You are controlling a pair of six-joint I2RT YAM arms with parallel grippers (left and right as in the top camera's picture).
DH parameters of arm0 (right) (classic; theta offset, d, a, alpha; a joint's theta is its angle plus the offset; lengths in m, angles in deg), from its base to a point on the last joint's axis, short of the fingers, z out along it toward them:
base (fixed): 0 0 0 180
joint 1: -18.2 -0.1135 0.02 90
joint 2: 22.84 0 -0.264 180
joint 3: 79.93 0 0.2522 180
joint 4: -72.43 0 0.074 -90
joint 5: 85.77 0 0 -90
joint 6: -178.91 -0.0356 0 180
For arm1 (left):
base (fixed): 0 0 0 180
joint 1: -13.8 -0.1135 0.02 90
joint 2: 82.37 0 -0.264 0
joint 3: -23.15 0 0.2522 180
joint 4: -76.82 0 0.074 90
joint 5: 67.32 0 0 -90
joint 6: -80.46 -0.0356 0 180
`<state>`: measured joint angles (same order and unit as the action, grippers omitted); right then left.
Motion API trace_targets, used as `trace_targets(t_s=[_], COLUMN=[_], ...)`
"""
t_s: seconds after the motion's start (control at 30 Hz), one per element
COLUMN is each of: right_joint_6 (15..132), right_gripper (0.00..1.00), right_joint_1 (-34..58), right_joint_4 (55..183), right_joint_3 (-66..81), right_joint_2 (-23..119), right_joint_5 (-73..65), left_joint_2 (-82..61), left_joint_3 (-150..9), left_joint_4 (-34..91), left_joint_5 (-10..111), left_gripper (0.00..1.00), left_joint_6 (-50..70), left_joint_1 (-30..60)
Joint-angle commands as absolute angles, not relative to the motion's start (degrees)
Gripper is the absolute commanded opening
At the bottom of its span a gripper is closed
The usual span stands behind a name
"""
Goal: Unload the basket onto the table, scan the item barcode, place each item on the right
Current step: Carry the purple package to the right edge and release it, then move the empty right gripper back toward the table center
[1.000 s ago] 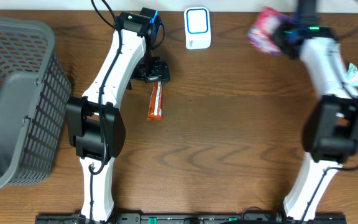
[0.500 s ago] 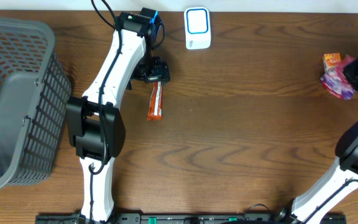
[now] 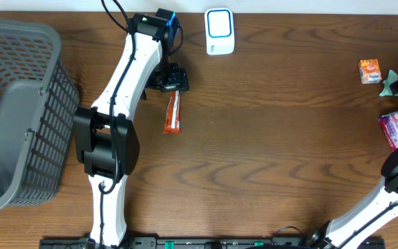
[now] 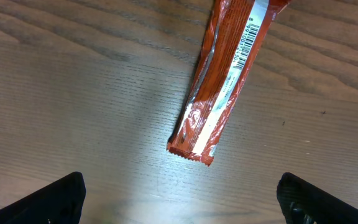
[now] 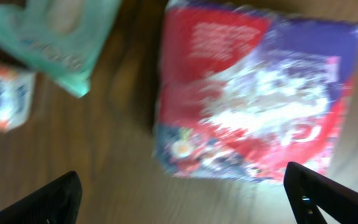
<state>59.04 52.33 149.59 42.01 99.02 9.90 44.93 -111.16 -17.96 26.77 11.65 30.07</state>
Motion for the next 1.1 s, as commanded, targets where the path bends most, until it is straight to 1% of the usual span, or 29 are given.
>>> trace_targets(t_s=[0.0,0.13,0.27,0.33,0.4,0.47,0.57,0.67,0.8,0.9,1.0,1.07], right_joint_6=[60.7,61.5,67.6,69.3,69.3,69.3,69.3,69.2,69.3,69.2,69.3,69.3], right_gripper=[0.99,0.99,0.99,0.99,0.98,0.98,0.99,0.99,0.99,0.99,0.99,0.99], right_joint_1=[51.5,50.0,47.4,45.2,42.7,39.1,33.6,26.6,17.3,13.7,12.2,12.1], right_joint_4=[149.6,148.1,147.0,149.0,151.9,154.6,155.6,153.1,146.2,143.7,142.3,142.4], right_joint_3=[42.9,42.9,42.9,42.9,42.7,41.7,39.0,35.1,30.1,29.7,29.7,29.7], right_joint_2=[96.4,94.1,92.1,91.9,92.0,92.0,92.0,92.1,92.1,92.2,92.2,92.2], right_joint_5=[-1.1,-11.3,-25.2,-30.1,-29.6,-26.1,-22.2,-21.8,-20.9,-20.0,-18.5,-14.8], left_joint_2=[45.7,45.7,45.7,45.7,45.7,45.7,45.7,45.7,45.7,45.7,45.7,45.7], left_joint_3=[-110.8,-110.8,-110.8,-110.8,-110.8,-110.8,-110.8,-110.8,-110.8,-110.8,-110.8,-110.8], left_joint_4=[-18.3,-18.3,-18.3,-18.3,-18.3,-18.3,-18.3,-18.3,-18.3,-18.3,-18.3,-18.3], left_joint_5=[26.1,26.1,26.1,26.1,26.1,26.1,26.1,26.1,26.1,26.1,26.1,26.1], left_gripper=[0.98,0.98,0.98,0.98,0.98,0.98,0.98,0.98,0.98,0.98,0.98,0.98], left_joint_6=[12.2,12.2,12.2,12.2,12.2,12.2,12.2,12.2,12.2,12.2,12.2,12.2], left_joint_1=[29.8,29.8,29.8,29.8,29.8,29.8,29.8,29.8,29.8,29.8,29.8,29.8])
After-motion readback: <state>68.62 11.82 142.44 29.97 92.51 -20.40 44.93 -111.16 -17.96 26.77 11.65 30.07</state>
